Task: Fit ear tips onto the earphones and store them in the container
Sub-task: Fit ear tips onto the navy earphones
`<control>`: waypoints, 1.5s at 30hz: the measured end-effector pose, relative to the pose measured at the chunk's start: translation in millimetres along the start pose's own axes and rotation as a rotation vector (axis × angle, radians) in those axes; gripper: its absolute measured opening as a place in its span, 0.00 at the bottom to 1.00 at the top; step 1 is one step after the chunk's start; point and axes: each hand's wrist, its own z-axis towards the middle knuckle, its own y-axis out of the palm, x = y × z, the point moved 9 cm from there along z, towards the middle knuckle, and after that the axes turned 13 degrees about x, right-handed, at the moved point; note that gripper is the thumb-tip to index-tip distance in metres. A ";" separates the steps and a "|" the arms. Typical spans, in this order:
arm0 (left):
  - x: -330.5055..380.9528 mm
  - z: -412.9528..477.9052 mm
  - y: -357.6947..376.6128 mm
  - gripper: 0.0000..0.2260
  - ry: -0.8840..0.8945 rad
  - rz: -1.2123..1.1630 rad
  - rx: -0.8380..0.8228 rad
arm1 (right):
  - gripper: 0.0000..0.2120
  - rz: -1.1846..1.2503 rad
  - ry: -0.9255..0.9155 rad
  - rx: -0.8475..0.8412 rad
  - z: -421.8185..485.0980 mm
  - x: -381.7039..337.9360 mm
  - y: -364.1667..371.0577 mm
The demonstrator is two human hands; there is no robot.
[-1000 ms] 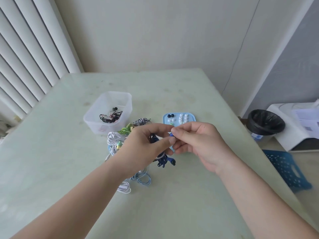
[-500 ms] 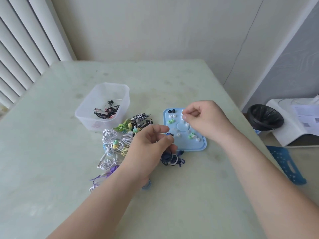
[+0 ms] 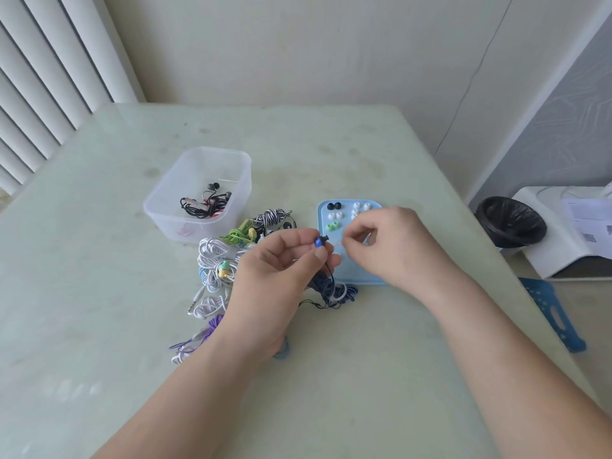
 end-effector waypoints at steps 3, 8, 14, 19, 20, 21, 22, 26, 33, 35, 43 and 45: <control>2.5 -1.1 0.3 0.05 0.014 -0.004 -0.013 | 0.03 0.326 0.113 0.058 -4.3 6.2 -14.4; 3.6 -8.1 11.6 0.05 0.076 0.058 -0.069 | 0.04 0.450 0.236 0.080 -8.0 27.6 -25.3; -6.8 -18.6 23.3 0.05 0.096 0.157 -0.096 | 0.03 0.389 0.188 0.101 -6.7 29.3 -24.3; -12.8 -14.5 22.8 0.04 0.121 0.230 -0.052 | 0.02 0.116 0.051 0.002 -13.0 17.4 4.6; -11.7 -13.0 22.3 0.04 0.123 0.232 -0.042 | 0.01 0.048 -0.004 -0.007 -12.7 11.9 8.6; -9.8 -11.2 20.9 0.04 0.129 0.234 -0.025 | 0.03 -0.021 -0.066 -0.015 -12.1 6.8 12.5; -7.6 -9.3 18.4 0.04 0.140 0.238 -0.003 | 0.03 -0.085 -0.115 -0.029 -11.4 3.4 16.4; 0.0 -1.1 5.7 0.05 0.158 0.236 0.070 | 0.03 -0.121 -0.103 -0.117 -2.4 2.7 18.3; -3.6 3.0 1.9 0.04 0.089 0.131 0.069 | 0.03 -0.003 -0.006 -0.014 66.7 2.4 9.7; -4.0 3.2 1.4 0.04 0.081 0.113 0.065 | 0.04 -0.078 -0.020 -0.027 82.5 4.8 25.1; -4.4 4.8 1.0 0.03 0.070 0.086 0.062 | 0.04 -0.187 -0.015 -0.130 103.9 15.6 50.2; -5.6 4.9 0.3 0.03 0.066 0.080 0.063 | 0.04 -0.184 -0.018 -0.144 101.7 16.3 48.8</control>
